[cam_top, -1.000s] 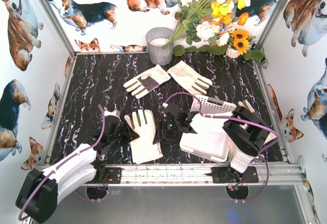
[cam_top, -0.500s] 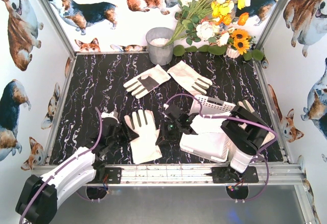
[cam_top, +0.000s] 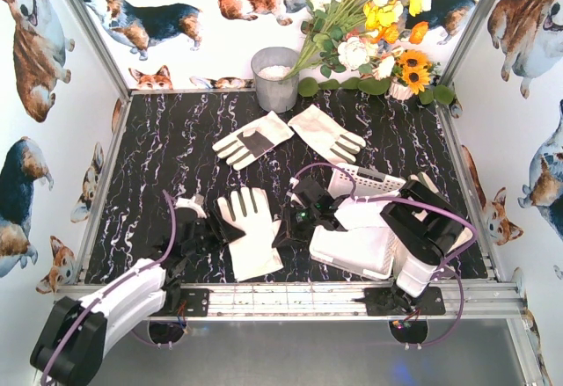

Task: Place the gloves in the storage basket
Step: Pick up the glove from the center of the board.

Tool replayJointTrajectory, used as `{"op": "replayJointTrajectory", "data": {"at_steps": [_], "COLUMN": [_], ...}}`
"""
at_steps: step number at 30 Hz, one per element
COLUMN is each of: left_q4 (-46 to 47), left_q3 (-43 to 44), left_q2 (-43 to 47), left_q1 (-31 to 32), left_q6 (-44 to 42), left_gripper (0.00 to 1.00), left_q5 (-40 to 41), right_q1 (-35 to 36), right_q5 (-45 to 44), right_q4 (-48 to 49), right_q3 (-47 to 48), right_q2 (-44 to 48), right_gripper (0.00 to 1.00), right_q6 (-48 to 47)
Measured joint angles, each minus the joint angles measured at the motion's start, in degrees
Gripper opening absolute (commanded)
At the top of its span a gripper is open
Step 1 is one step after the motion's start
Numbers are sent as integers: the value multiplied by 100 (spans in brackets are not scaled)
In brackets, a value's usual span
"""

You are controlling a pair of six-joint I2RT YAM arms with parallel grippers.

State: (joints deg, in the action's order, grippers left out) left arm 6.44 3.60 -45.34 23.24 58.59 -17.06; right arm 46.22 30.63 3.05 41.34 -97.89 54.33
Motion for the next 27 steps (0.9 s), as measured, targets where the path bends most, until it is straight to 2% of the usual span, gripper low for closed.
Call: {"op": "replayJointTrajectory", "data": {"at_steps": [4,9,13,16,18,19,22,26,27], "left_q4": [844,1558,2037,2297,2402,2417,2277,1248,929], "left_q3": [-184,-59,15,70,83,96,181,492,584], "left_q2": [-470,-1390,-1836,-2052,-2085,-2081,-1926,-1272,-1058], "left_q1": [-4,-4,15,20,22,22,37,72,81], "left_q6": [192,208,223,225,236,238,192,-63,-136], "left_gripper": [33,33,27,16,5,0,0,0,0], "left_q5": [-262,-675,-835,-931,-960,-968,-960,-745,-662], "right_q1": [-2,-31,-33,-33,-33,-33,-35,-44,-44], "right_q5": [4,111,127,127,127,125,120,120,118], "right_q4": [7,42,42,37,20,15,-2,-31,-31], "right_q3": [0,11,13,13,24,28,52,114,151], "right_q2": [-4,-87,-90,-90,-90,-90,-90,-85,-72], "right_gripper": [0,0,0,0,0,0,0,0,5], "right_q6": [2,13,13,11,4,2,-7,-15,-20]}}
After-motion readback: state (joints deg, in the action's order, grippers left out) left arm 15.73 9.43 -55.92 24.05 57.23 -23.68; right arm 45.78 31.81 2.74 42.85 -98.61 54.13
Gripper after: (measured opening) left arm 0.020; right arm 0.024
